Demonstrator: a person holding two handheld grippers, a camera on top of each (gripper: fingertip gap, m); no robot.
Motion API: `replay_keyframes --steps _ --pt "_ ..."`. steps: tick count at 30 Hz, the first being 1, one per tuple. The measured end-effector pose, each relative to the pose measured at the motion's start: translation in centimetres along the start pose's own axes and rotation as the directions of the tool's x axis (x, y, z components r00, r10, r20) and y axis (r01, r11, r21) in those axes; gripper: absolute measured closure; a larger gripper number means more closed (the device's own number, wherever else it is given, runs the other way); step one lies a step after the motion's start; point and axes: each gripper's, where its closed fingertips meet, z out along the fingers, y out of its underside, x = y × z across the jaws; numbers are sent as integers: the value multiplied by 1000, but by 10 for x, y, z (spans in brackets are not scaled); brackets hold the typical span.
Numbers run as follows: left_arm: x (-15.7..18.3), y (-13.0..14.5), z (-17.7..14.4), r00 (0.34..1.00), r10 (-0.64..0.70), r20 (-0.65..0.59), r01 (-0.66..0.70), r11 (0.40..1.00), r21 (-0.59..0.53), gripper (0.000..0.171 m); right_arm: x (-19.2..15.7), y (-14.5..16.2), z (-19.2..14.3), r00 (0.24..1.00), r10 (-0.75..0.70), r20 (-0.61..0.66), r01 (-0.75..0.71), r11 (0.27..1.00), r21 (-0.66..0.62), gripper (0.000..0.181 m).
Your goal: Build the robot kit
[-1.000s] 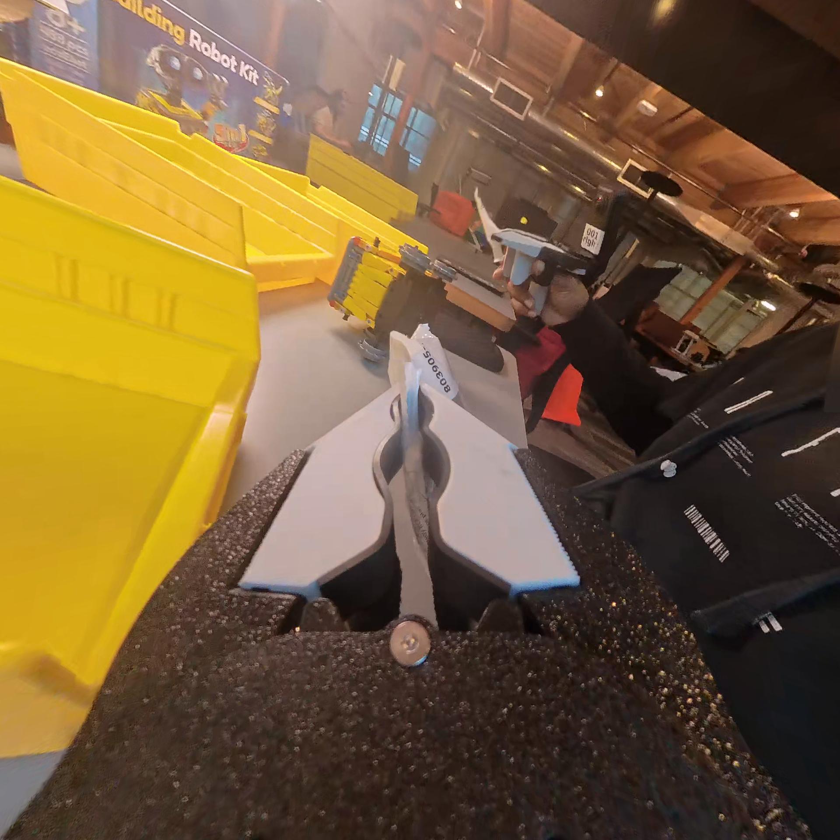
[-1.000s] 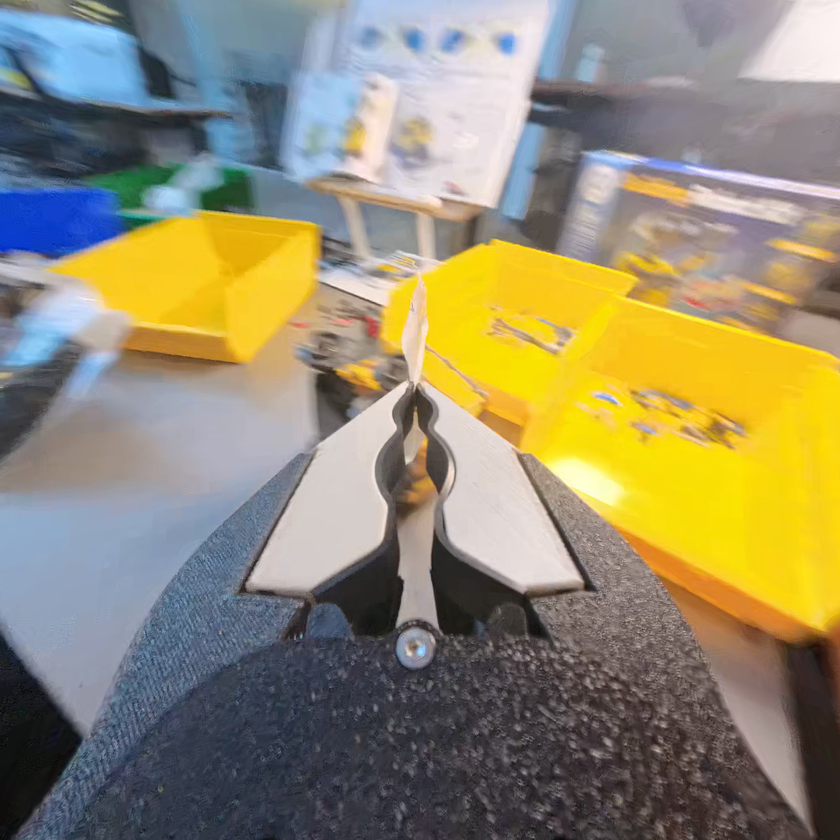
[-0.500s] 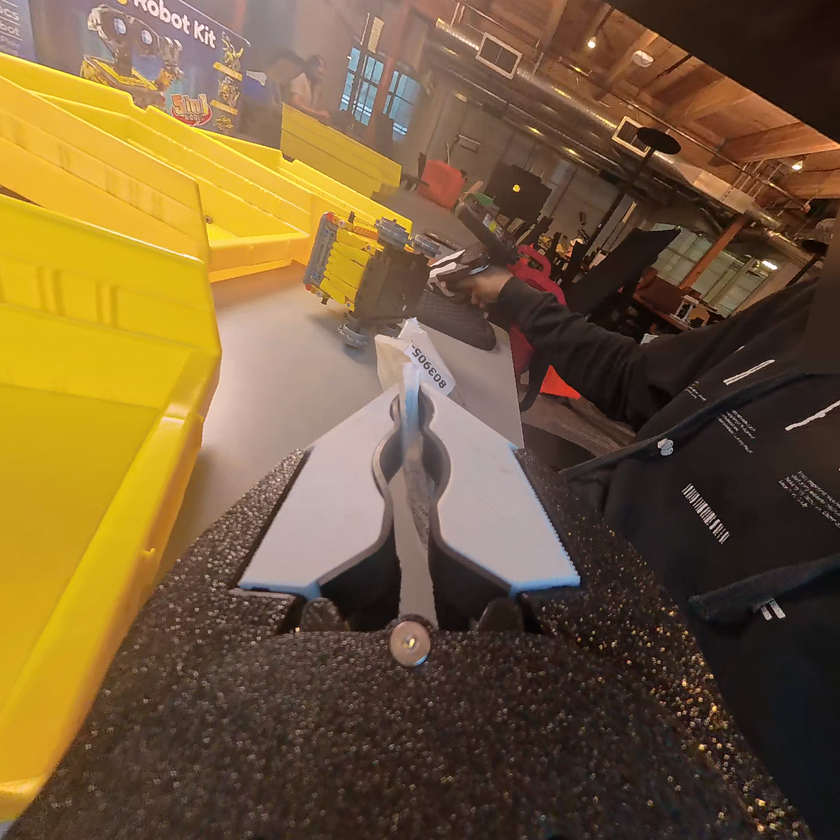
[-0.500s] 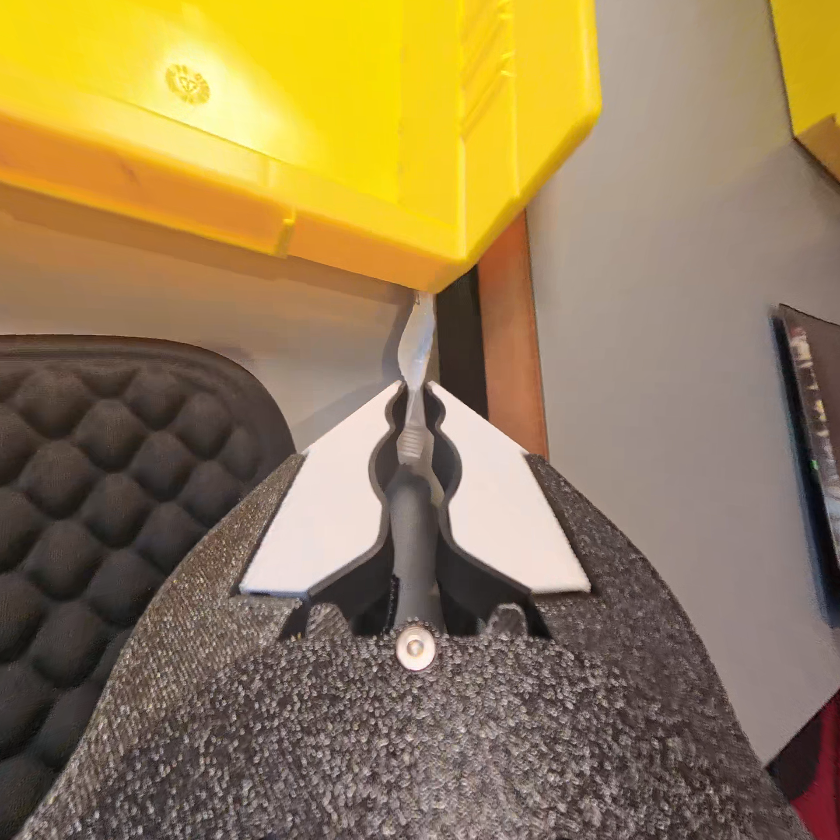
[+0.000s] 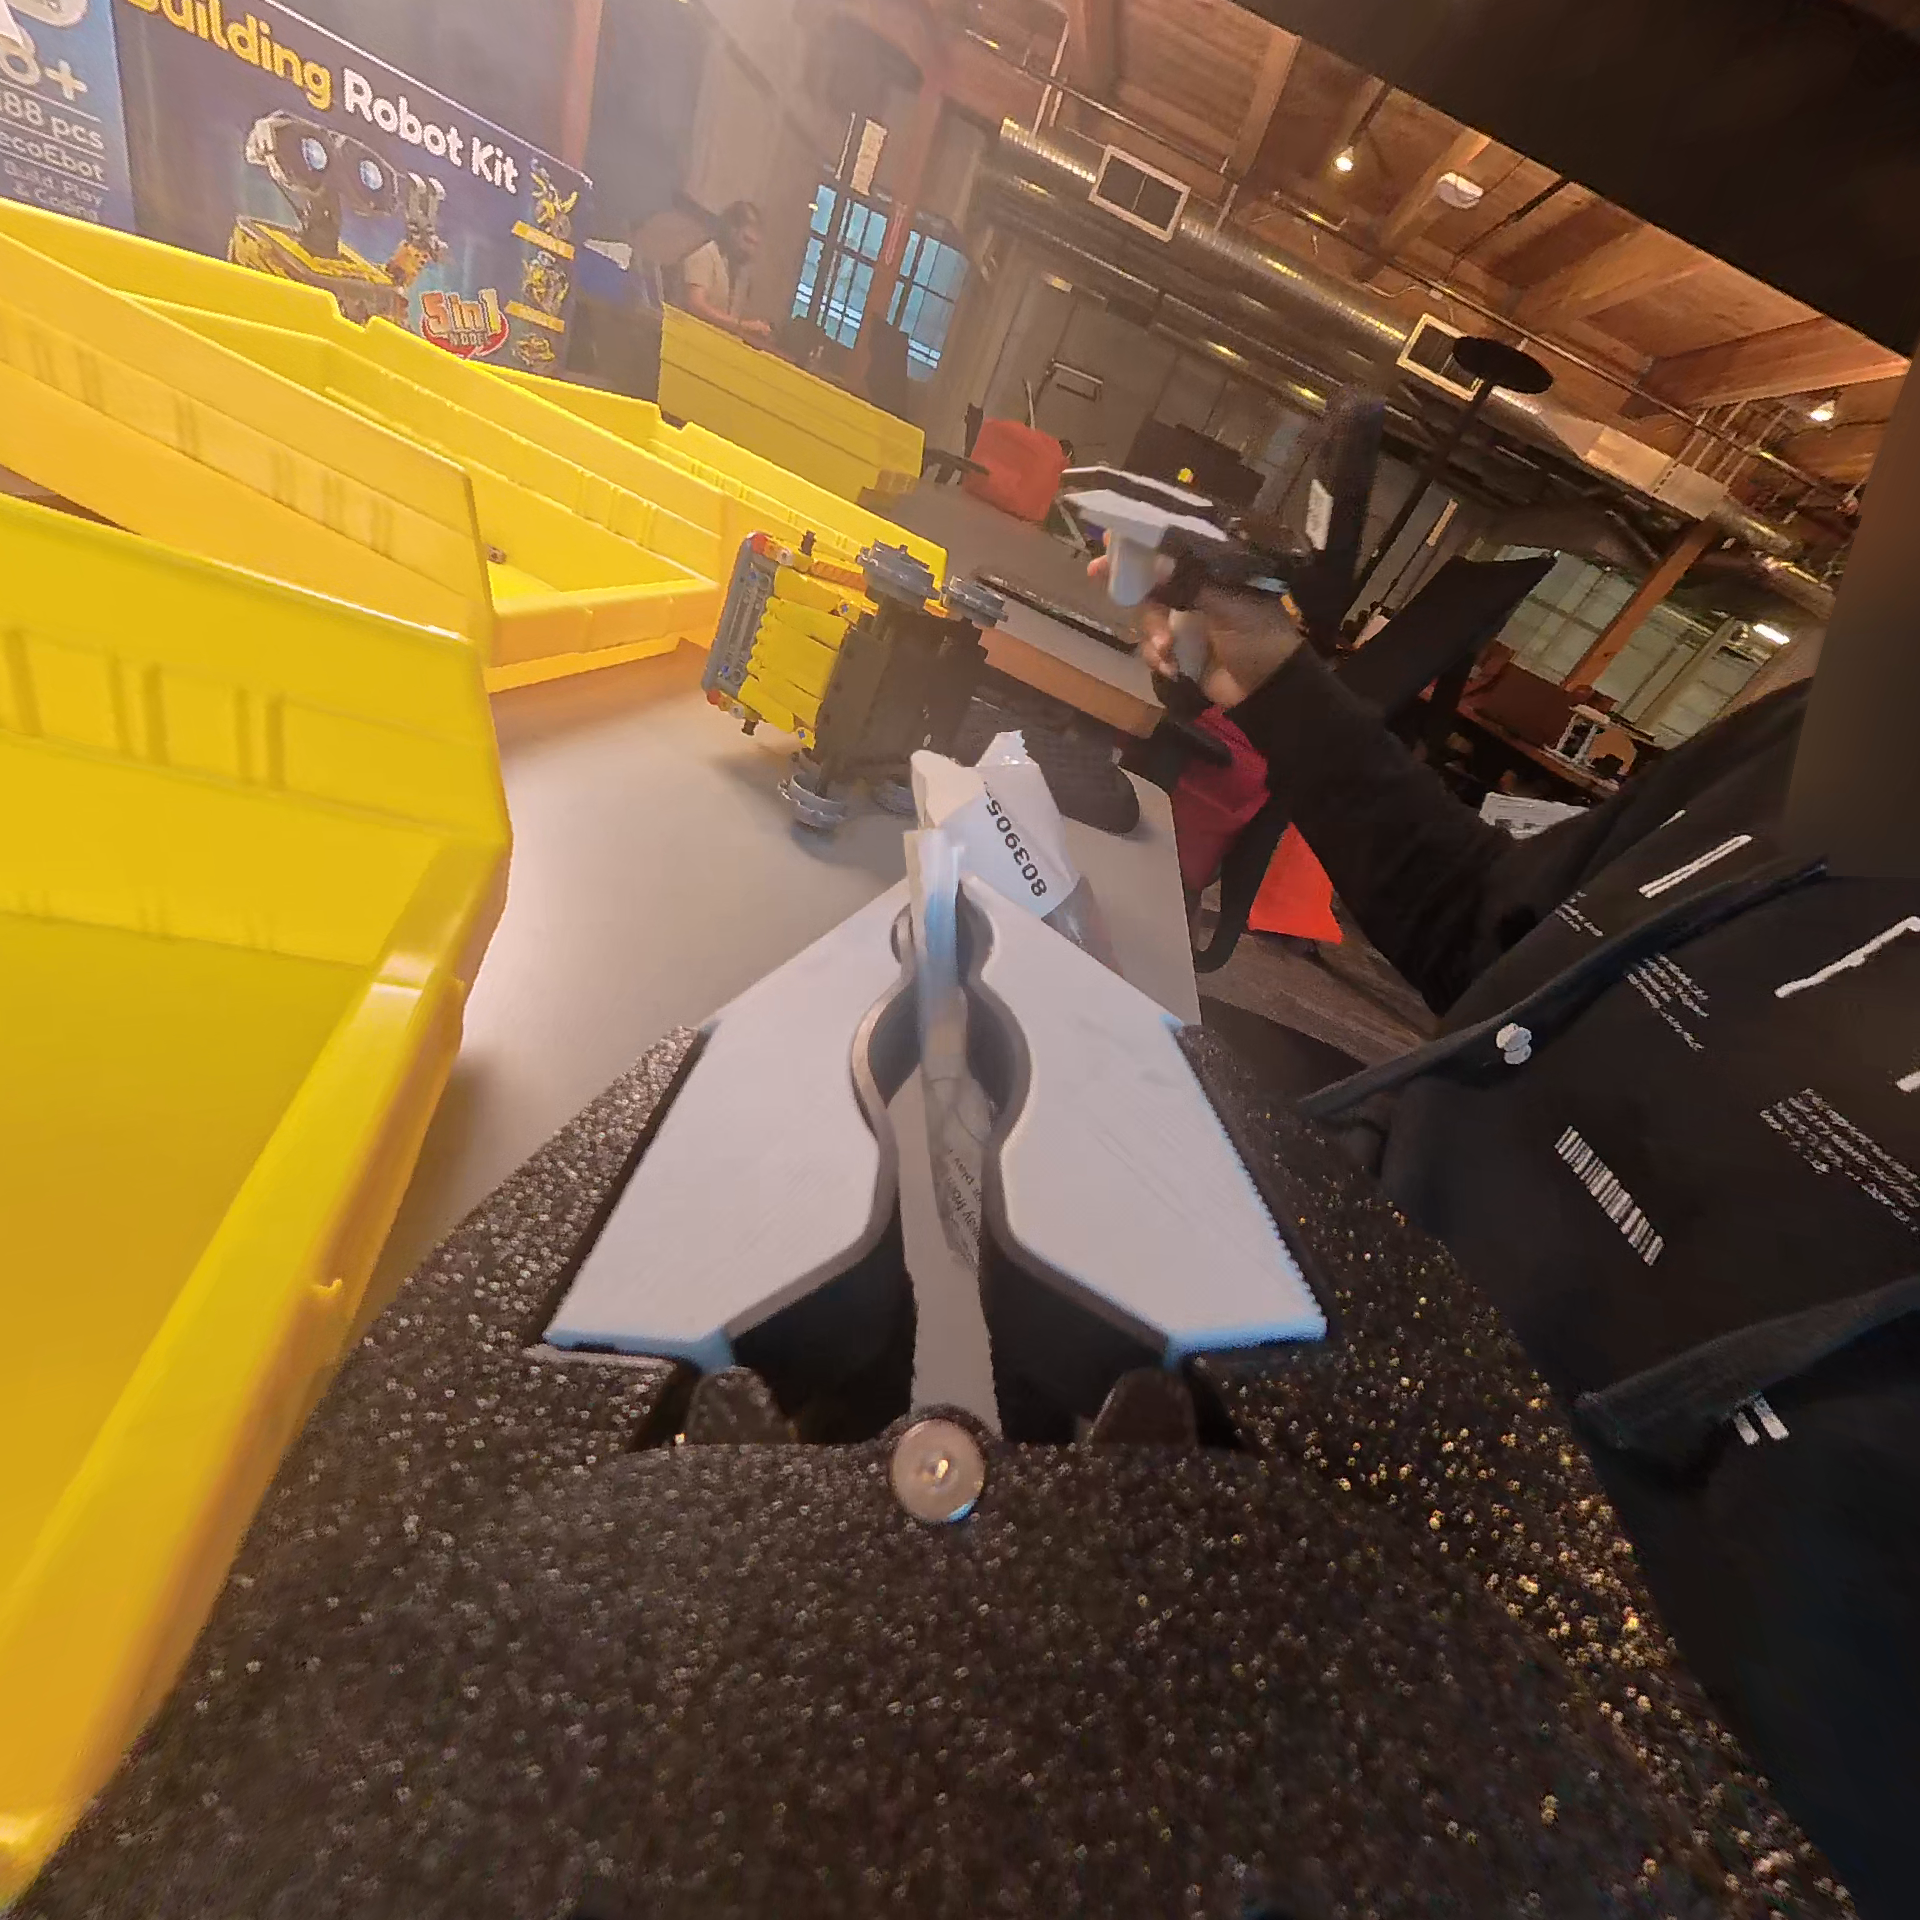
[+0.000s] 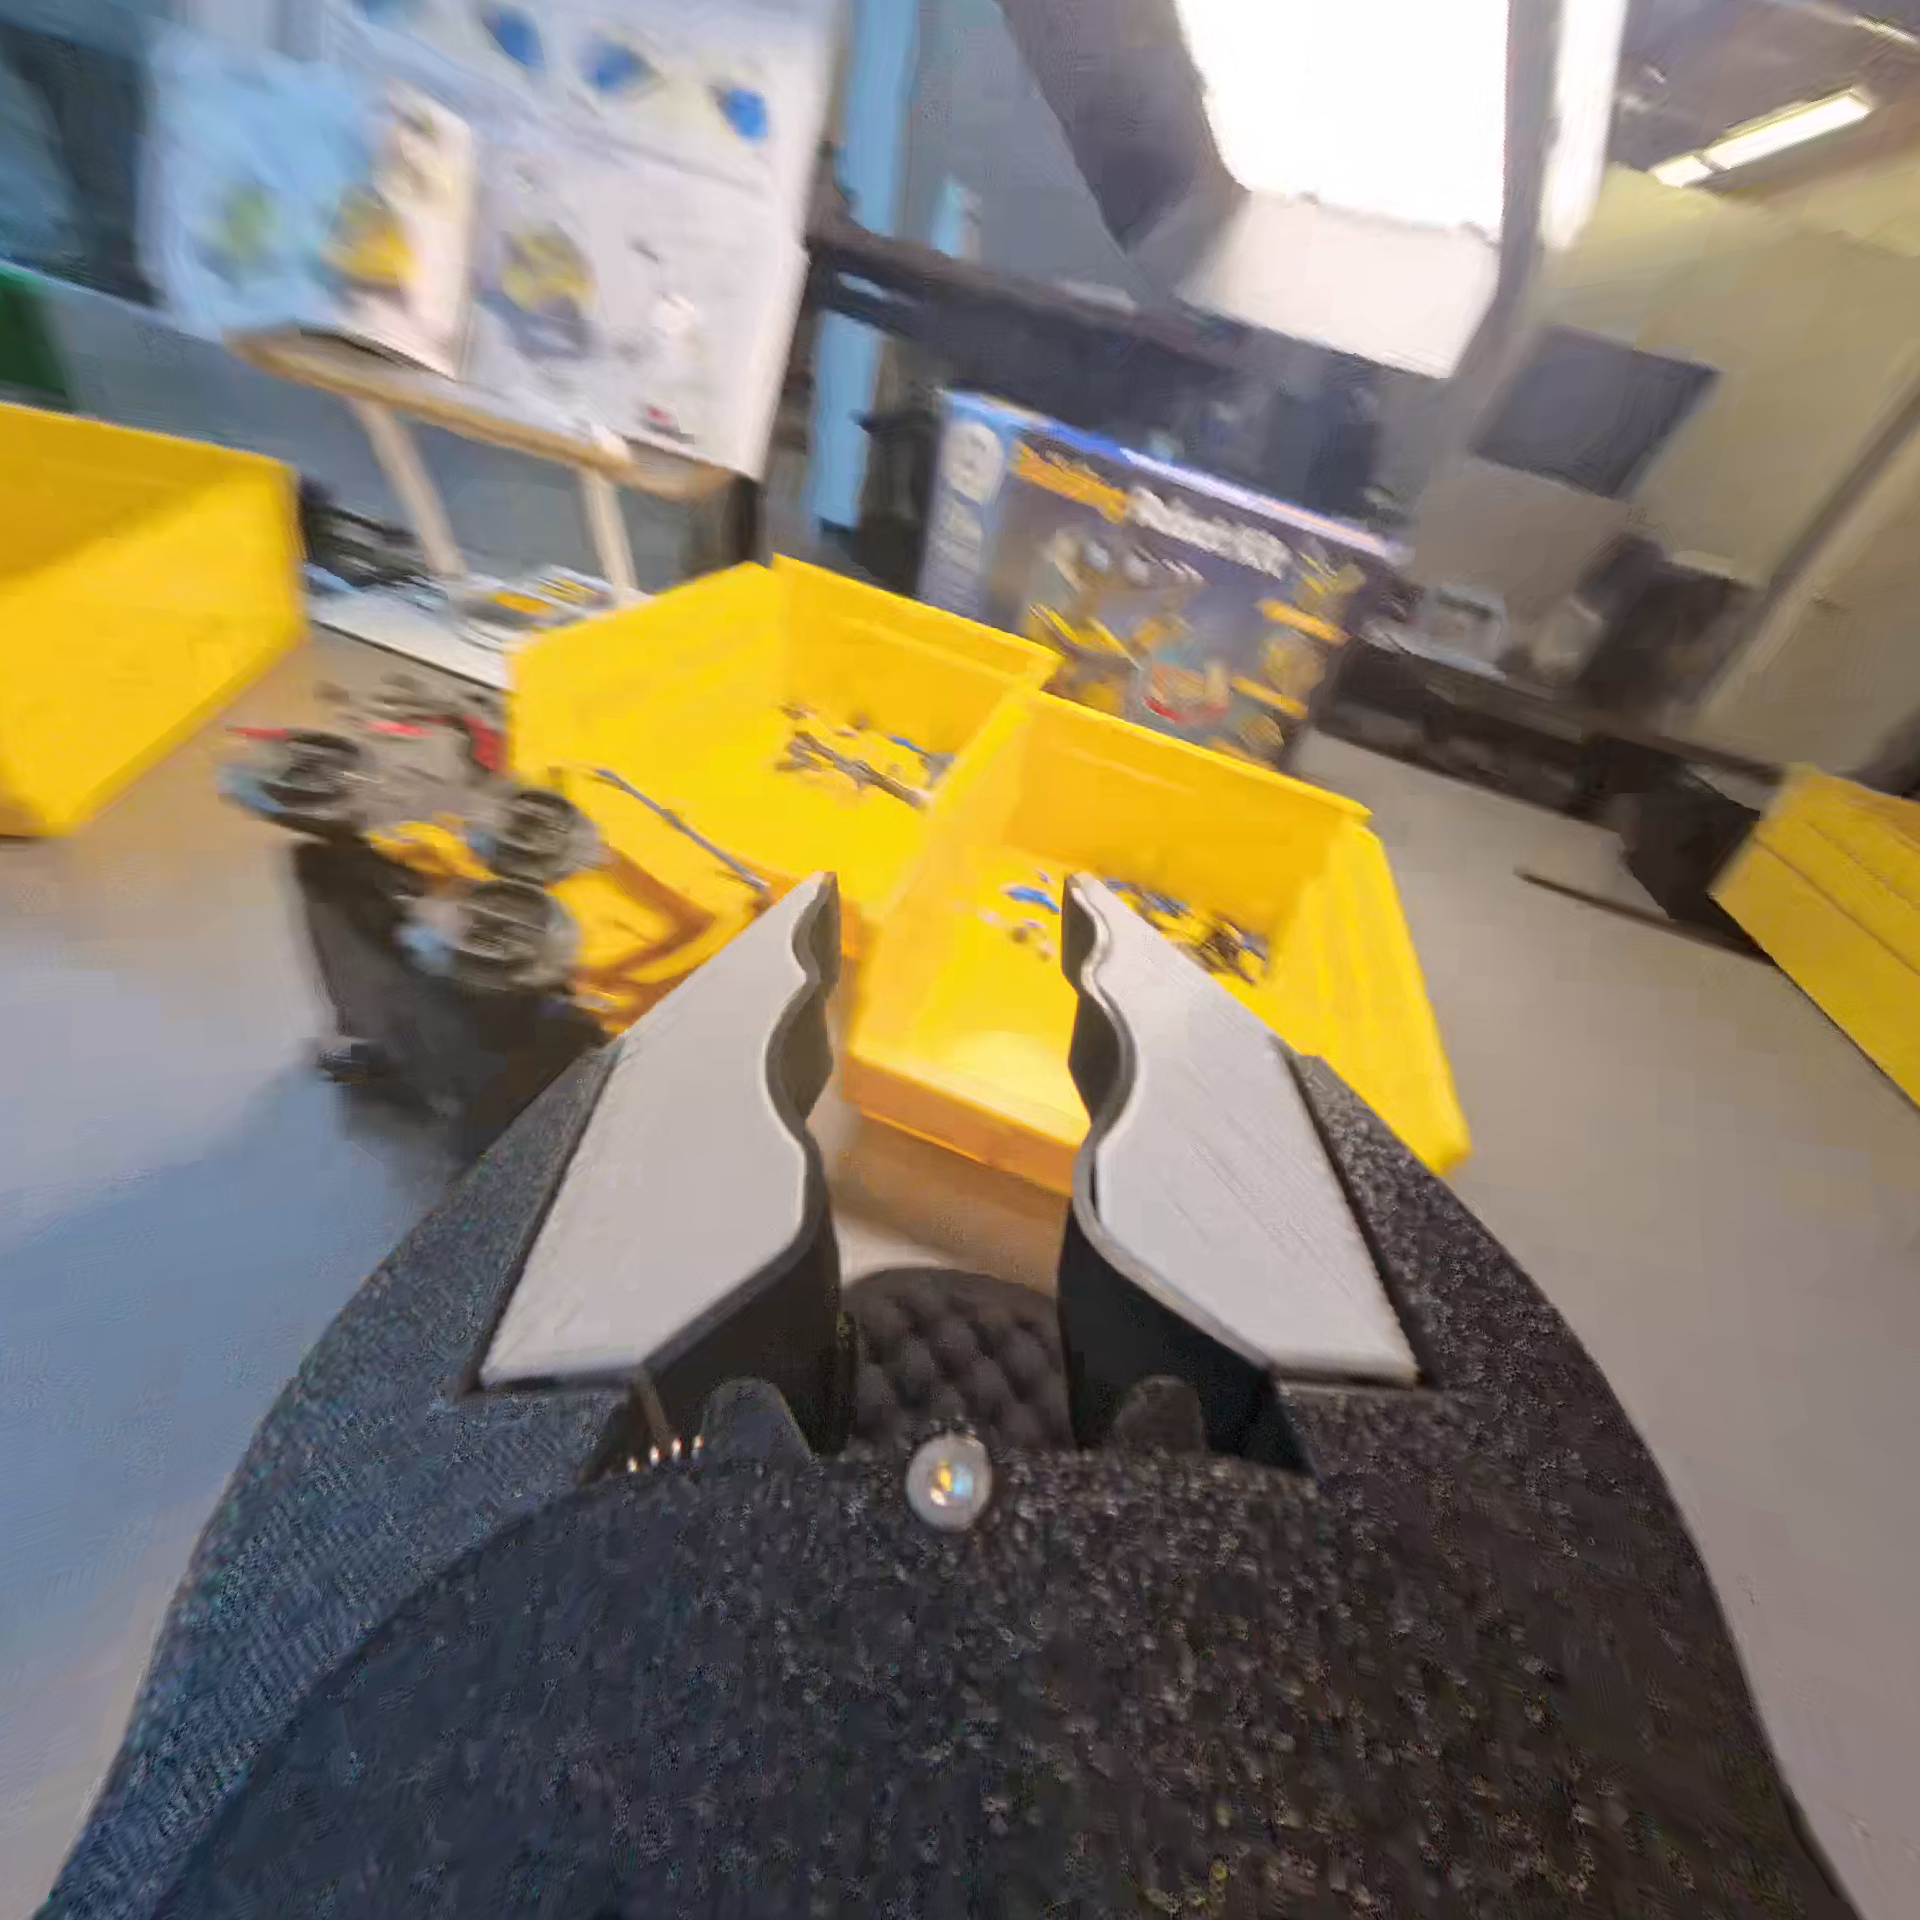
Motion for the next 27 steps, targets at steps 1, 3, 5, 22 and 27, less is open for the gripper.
replay_keyframes --steps 1,3,5,22,27 --pt "-2 -2 2 1000 5 10 -5 1000 9 171 -32 -16 -2 994 -3 106 -2 999 50 139" --pt "-4 -7 5 1000 11 26 -12 999 39 171 -108 -28 -6 930 9 367 -37 997 69 140" --pt "-3 -13 7 1000 14 17 -15 997 74 171 -184 -17 -10 795 51 605 -64 998 0 133" --pt "16 -67 -17 993 61 -103 -12 906 423 171 -394 33 40 470 50 881 85 991 -102 181" --pt "24 -91 -25 978 94 -186 8 874 486 171 -387 8 40 427 69 902 -70 997 -42 169"
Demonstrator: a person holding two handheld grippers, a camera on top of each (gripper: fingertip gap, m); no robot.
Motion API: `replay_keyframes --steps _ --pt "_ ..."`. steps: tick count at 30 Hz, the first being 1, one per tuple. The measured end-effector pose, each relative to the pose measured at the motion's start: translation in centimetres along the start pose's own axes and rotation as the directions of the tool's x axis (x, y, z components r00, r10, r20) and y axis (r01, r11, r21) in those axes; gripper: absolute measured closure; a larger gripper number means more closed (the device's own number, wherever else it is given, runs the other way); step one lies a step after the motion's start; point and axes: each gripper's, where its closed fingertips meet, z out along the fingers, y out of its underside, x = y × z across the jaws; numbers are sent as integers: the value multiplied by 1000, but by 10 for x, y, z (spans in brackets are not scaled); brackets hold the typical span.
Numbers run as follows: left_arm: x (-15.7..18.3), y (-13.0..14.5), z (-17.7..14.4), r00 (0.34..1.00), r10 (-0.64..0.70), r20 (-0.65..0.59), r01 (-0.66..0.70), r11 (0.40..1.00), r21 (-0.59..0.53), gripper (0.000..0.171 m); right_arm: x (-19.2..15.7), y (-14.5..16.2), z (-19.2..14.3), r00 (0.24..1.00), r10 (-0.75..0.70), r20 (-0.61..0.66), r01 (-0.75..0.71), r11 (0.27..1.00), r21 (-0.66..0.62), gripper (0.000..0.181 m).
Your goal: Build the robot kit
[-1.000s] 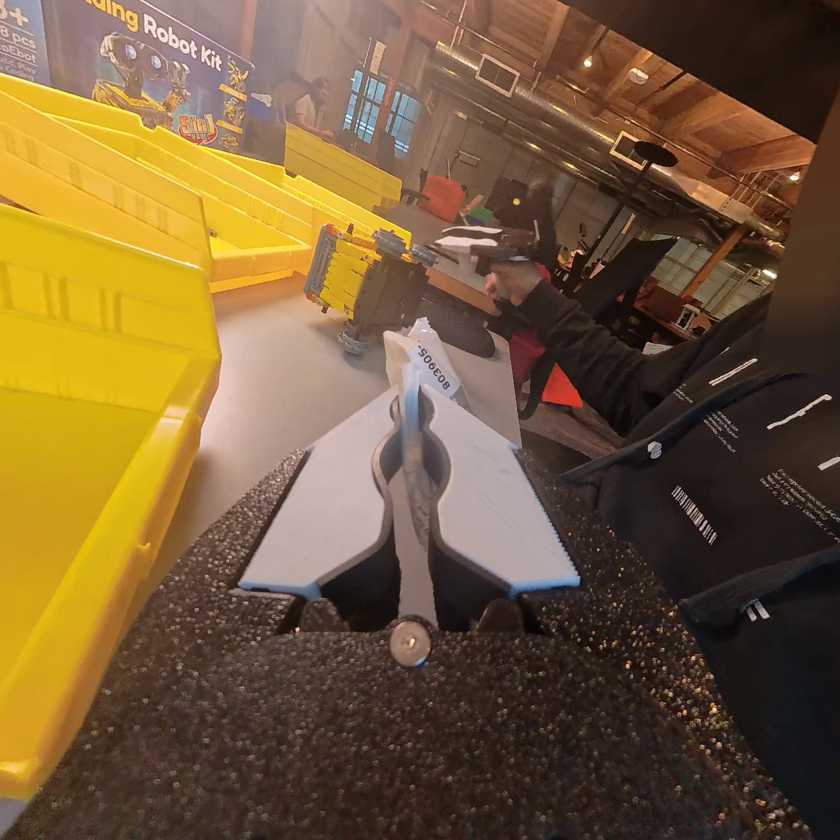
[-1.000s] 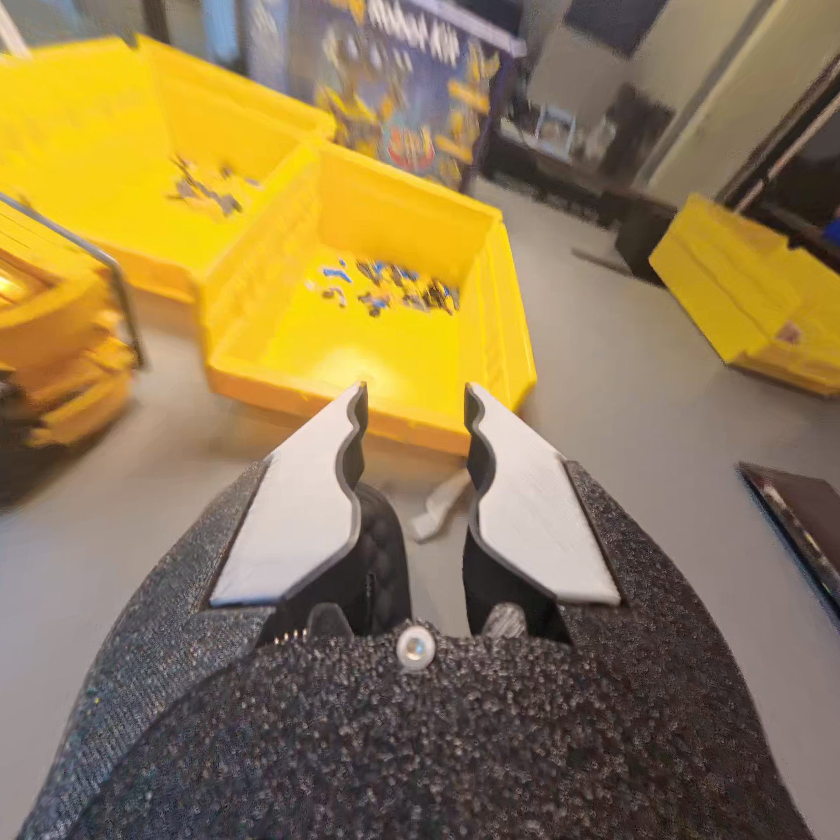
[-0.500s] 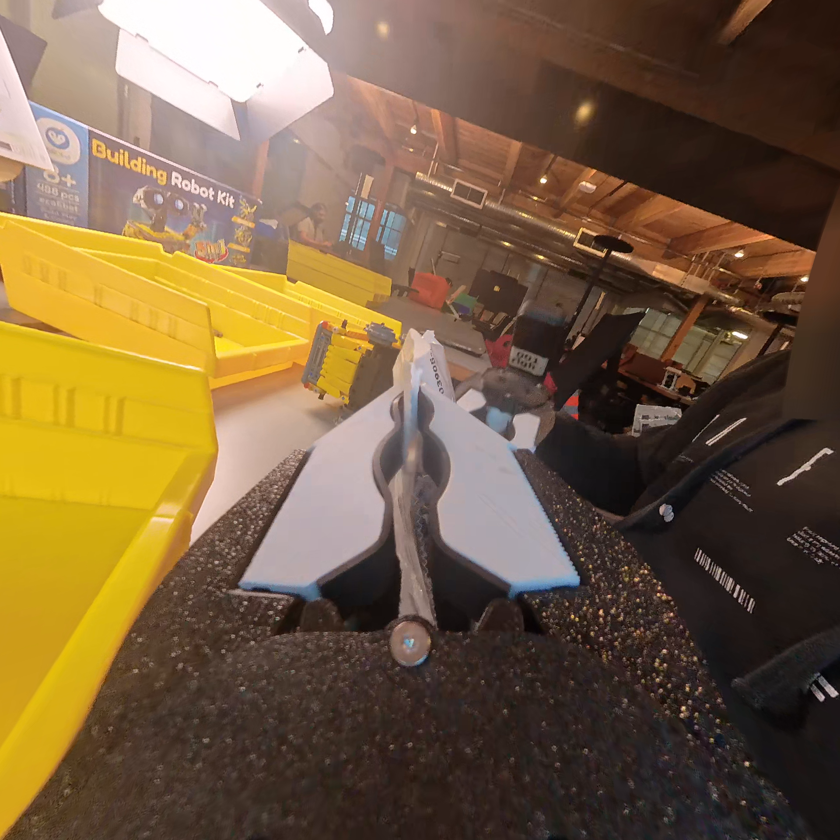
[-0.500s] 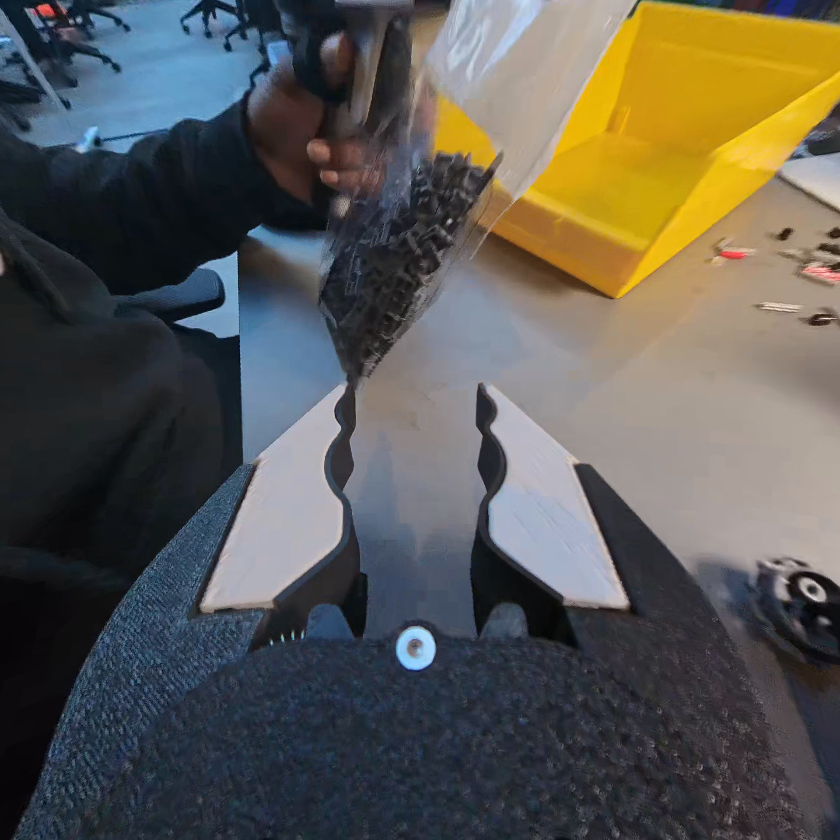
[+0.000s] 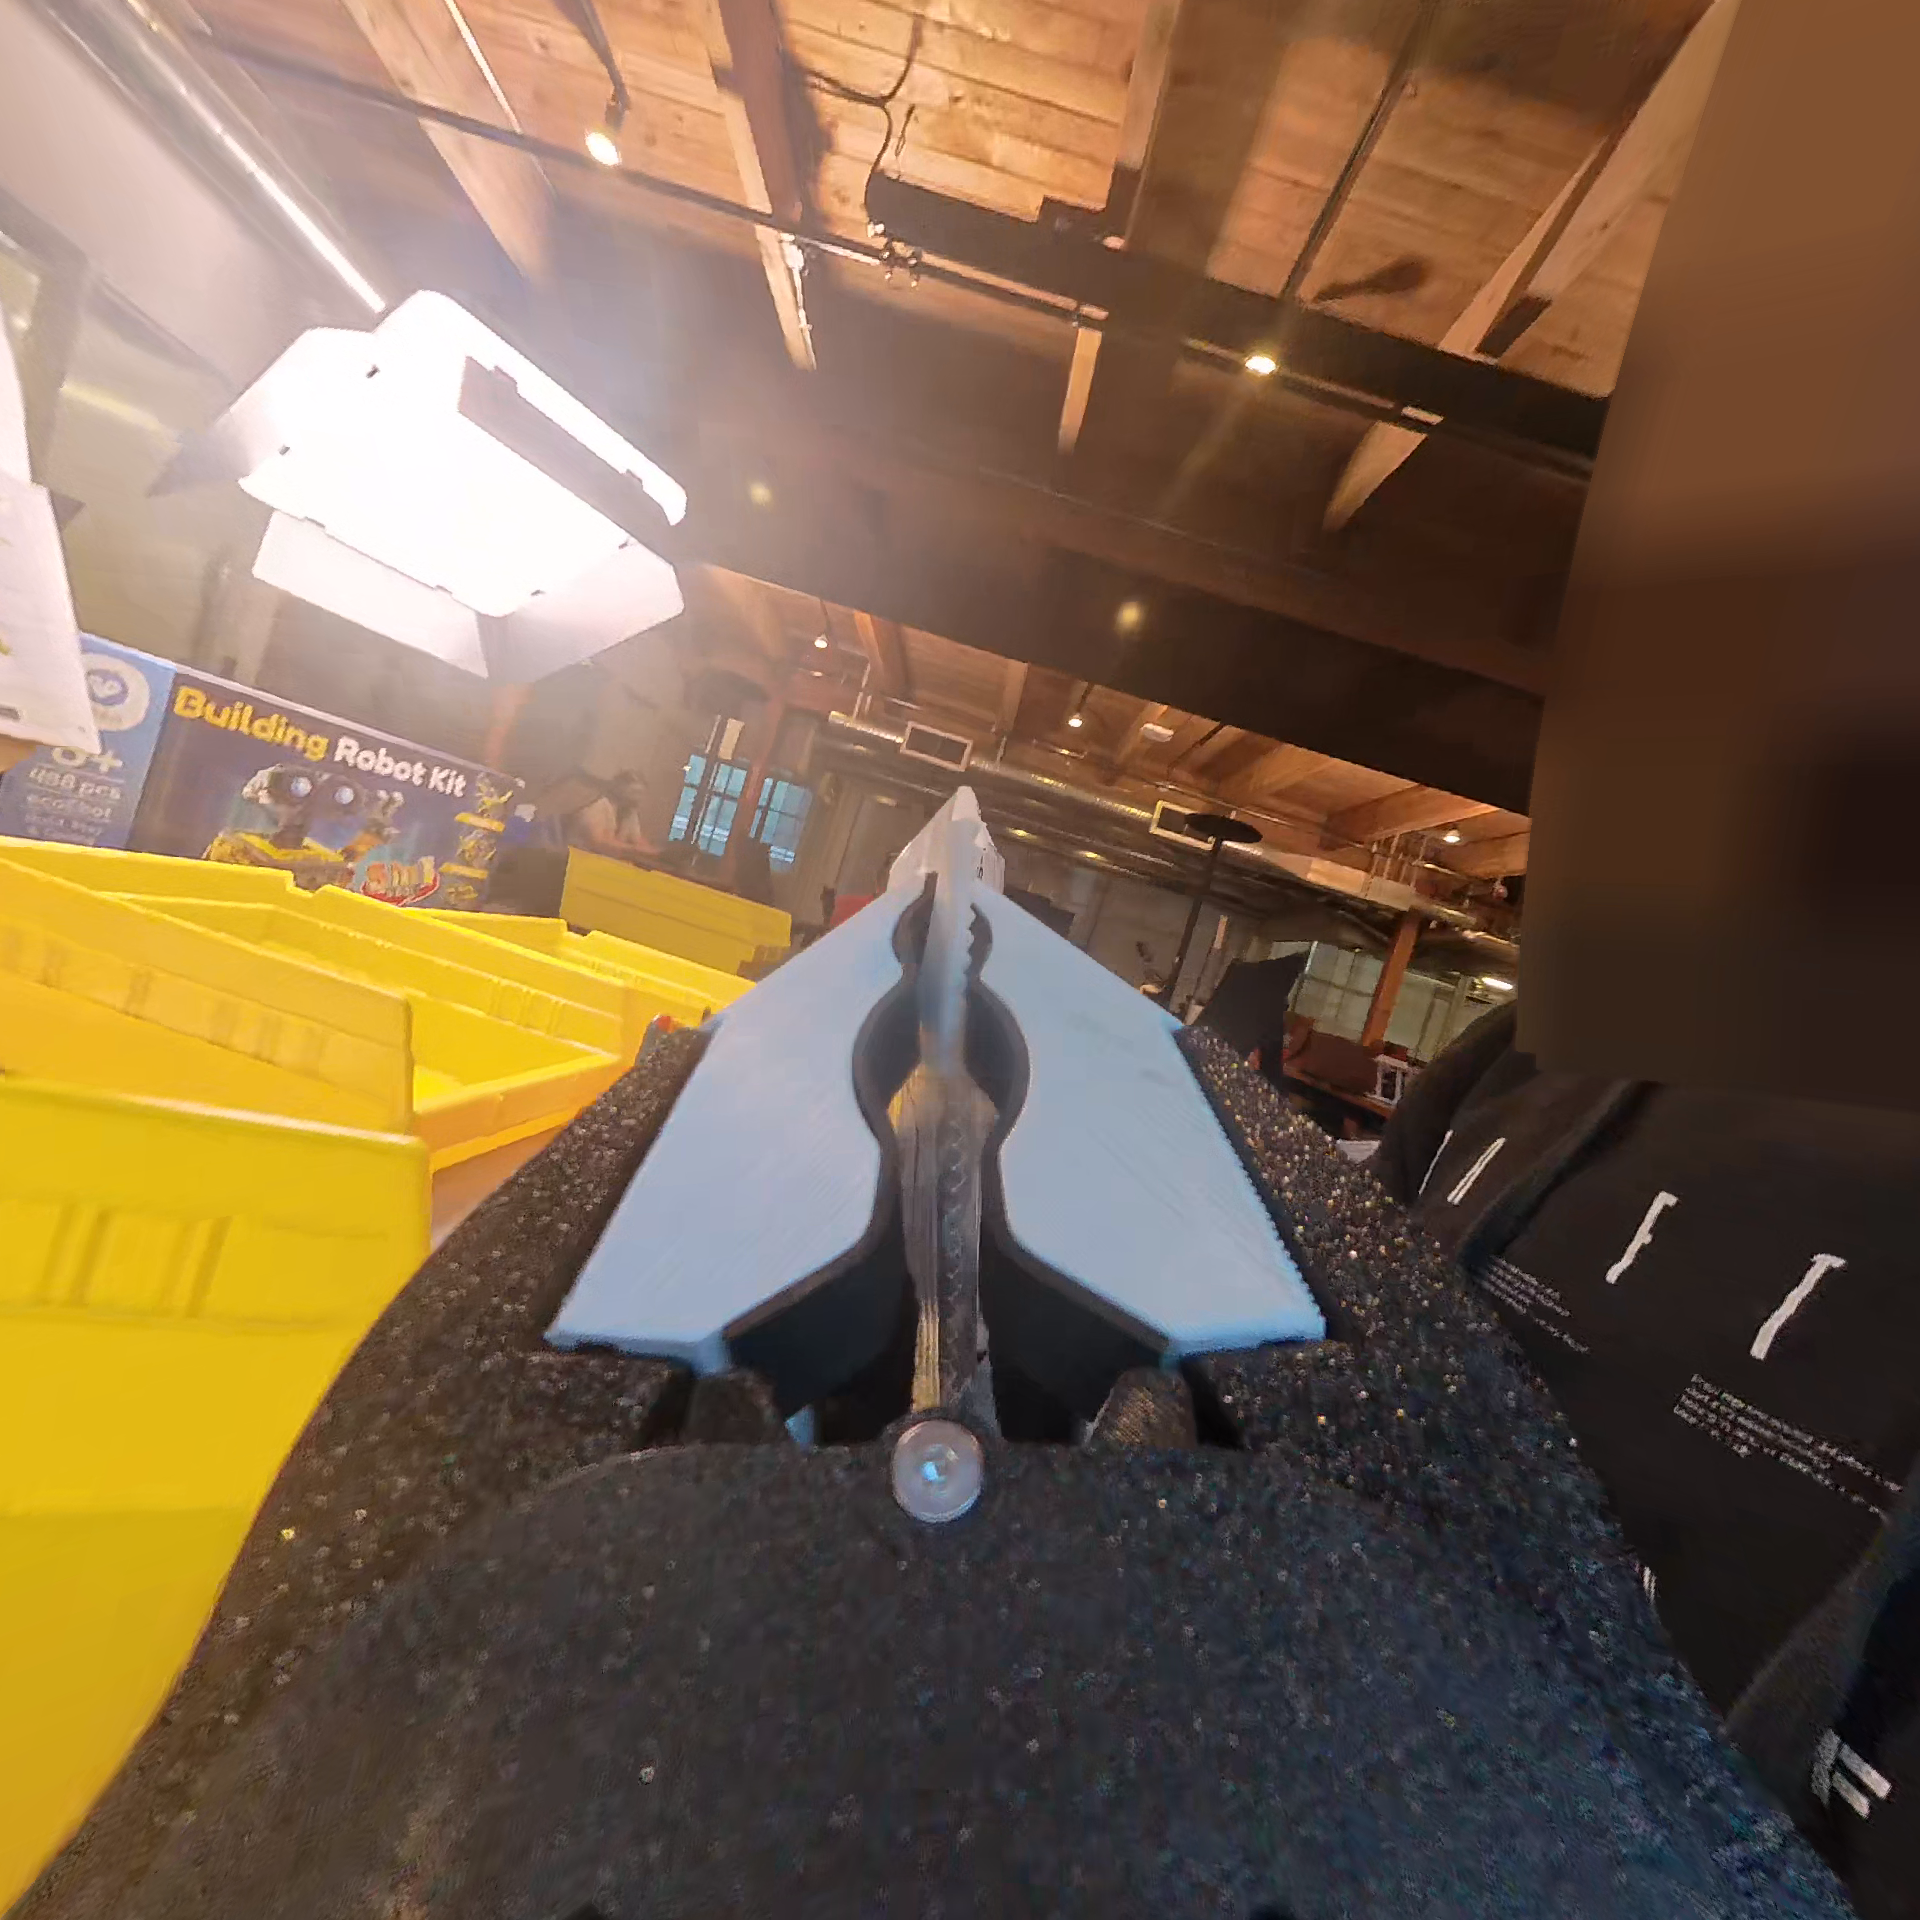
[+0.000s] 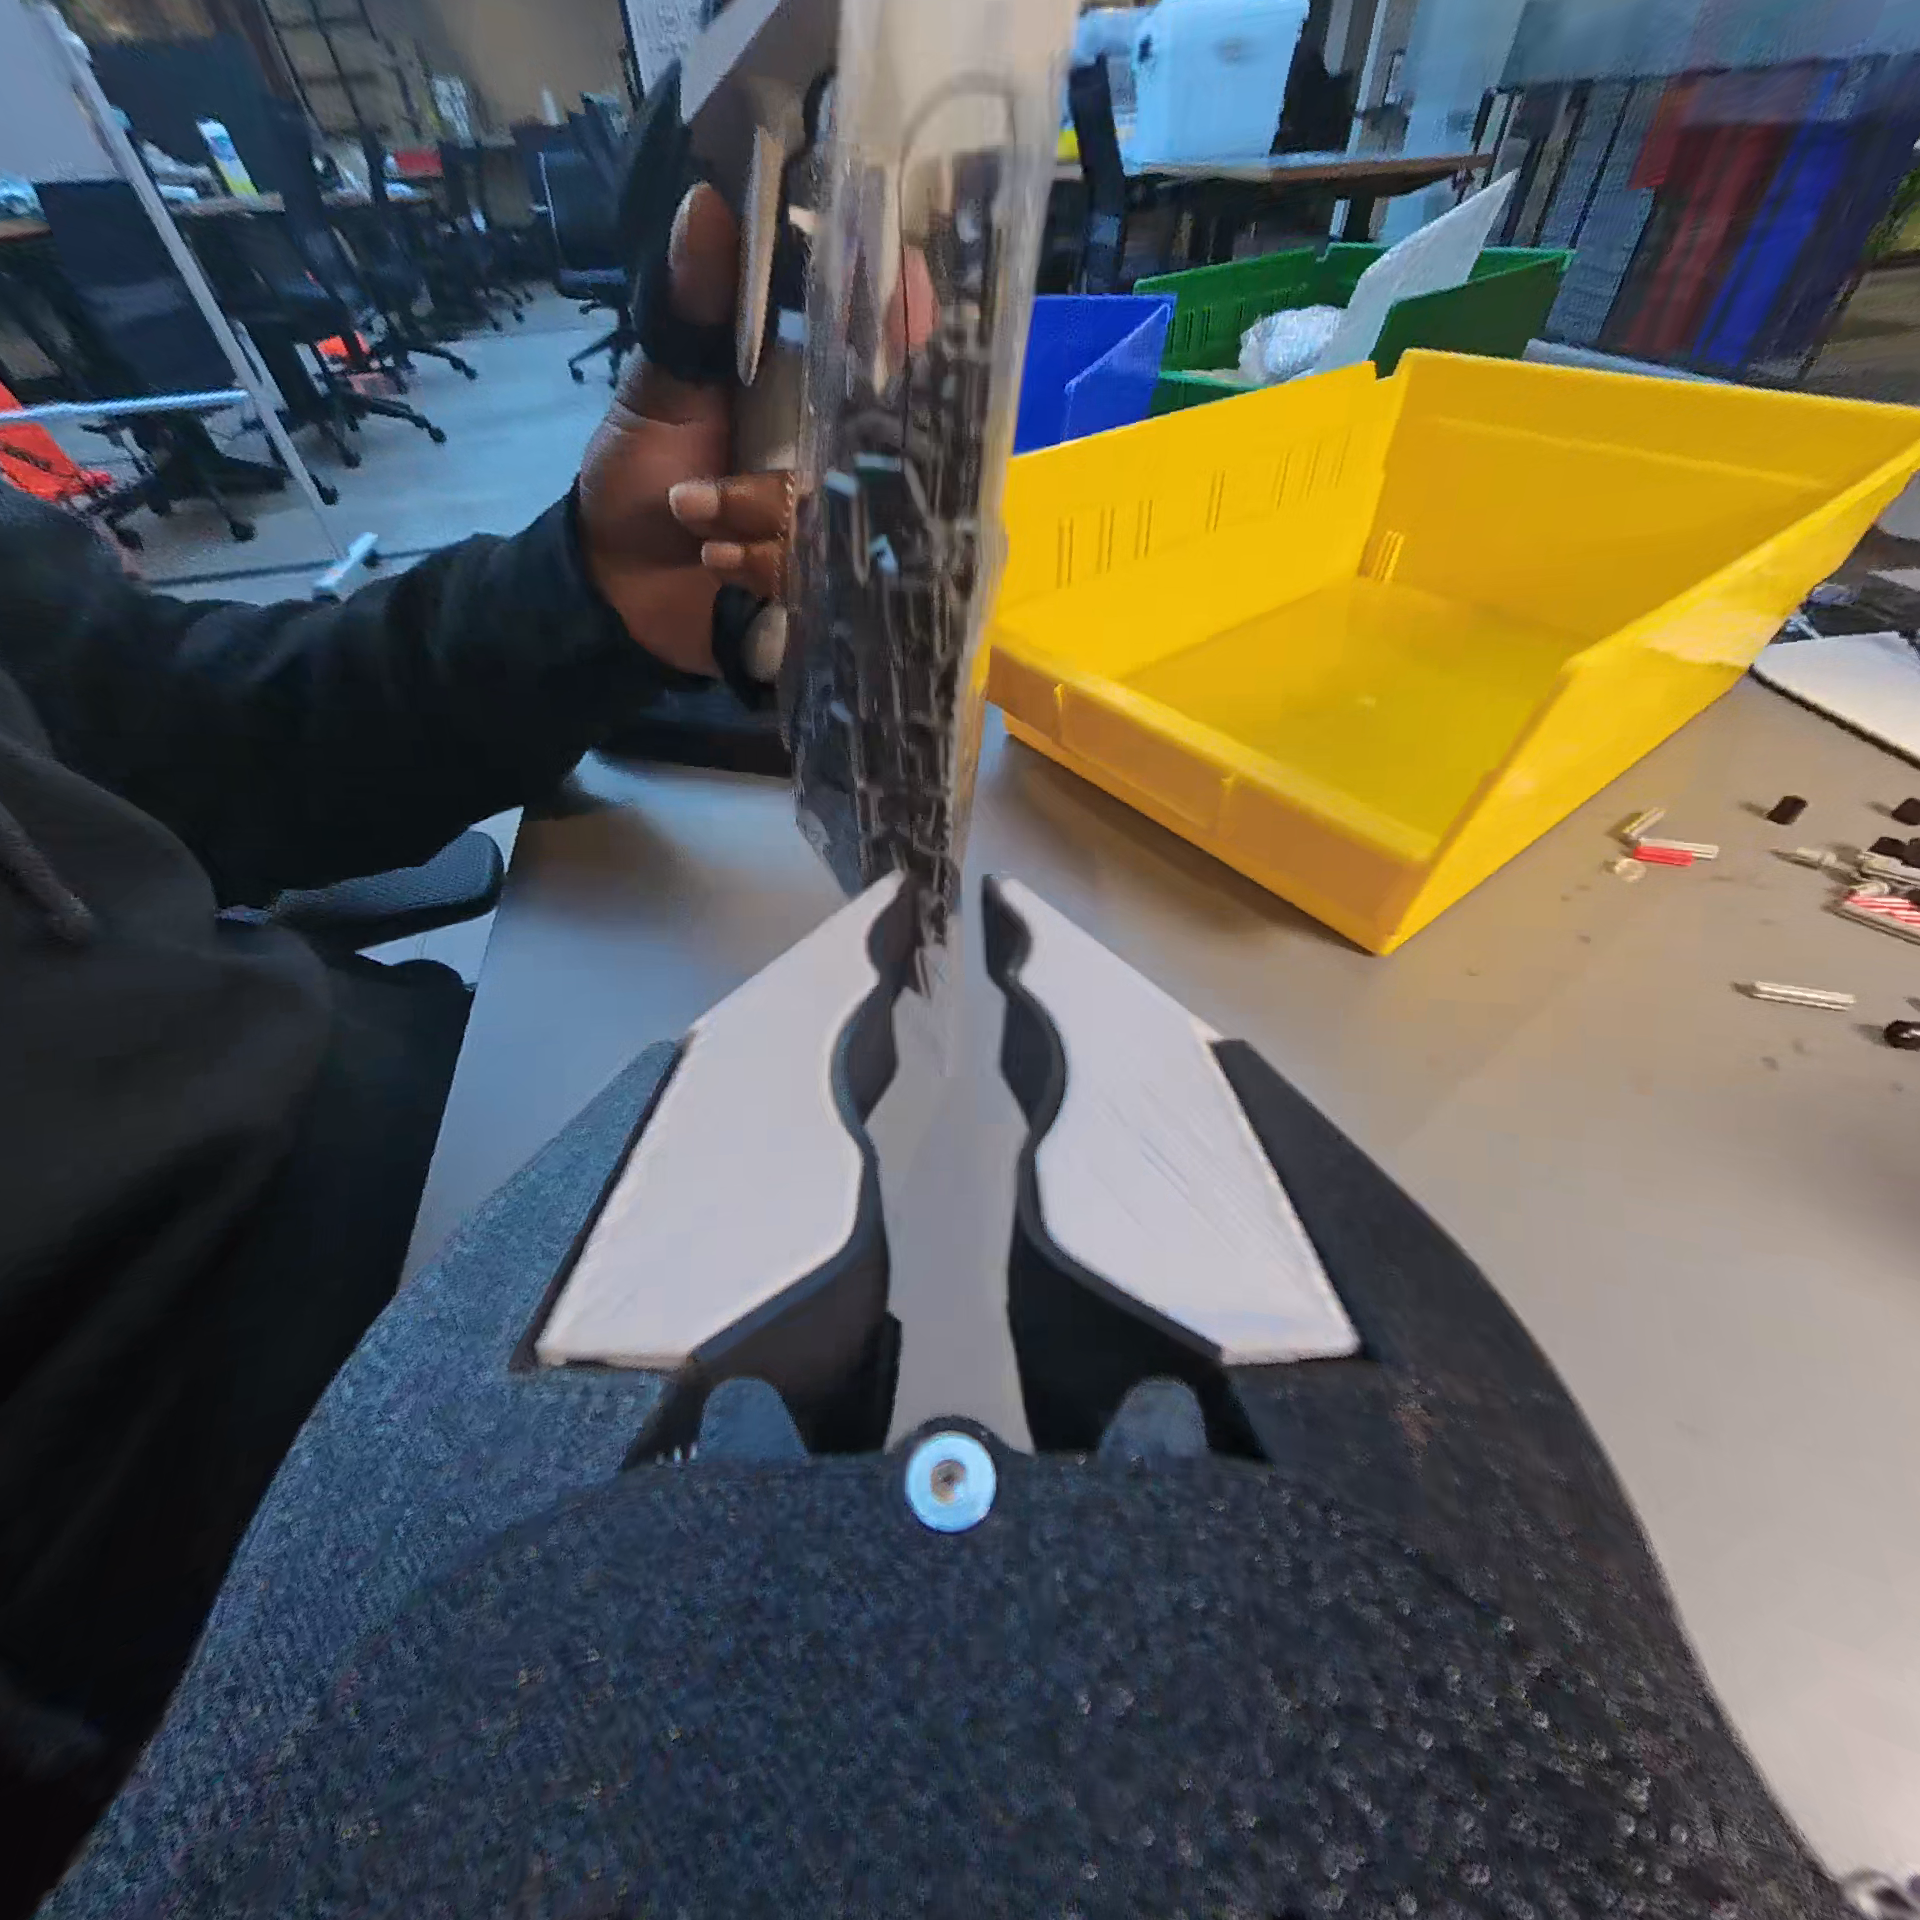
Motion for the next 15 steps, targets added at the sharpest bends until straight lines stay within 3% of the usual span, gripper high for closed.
replay_keyframes --steps 3,6,8,10,12,15 --pt "5 -28 8 997 13 -79 -6 997 82 171 14 3 5 1000 12 -15 -12 1000 8 130" --pt "6 -54 14 992 21 -126 0 986 164 171 21 -20 10 995 95 35 -99 985 140 120" --pt "3 -64 16 991 20 -132 10 974 225 171 23 -45 9 988 129 85 -147 952 267 125" --pt "-2 -70 14 991 0 -134 41 952 303 171 21 -62 7 981 137 136 -177 921 347 155" --pt "-11 -72 6 993 -36 -111 76 923 376 171 23 -70 5 981 135 142 -181 902 393 166" --pt "-31 -60 -1 998 -61 19 50 934 354 171 25 -74 -3 978 148 146 -198 874 443 180"
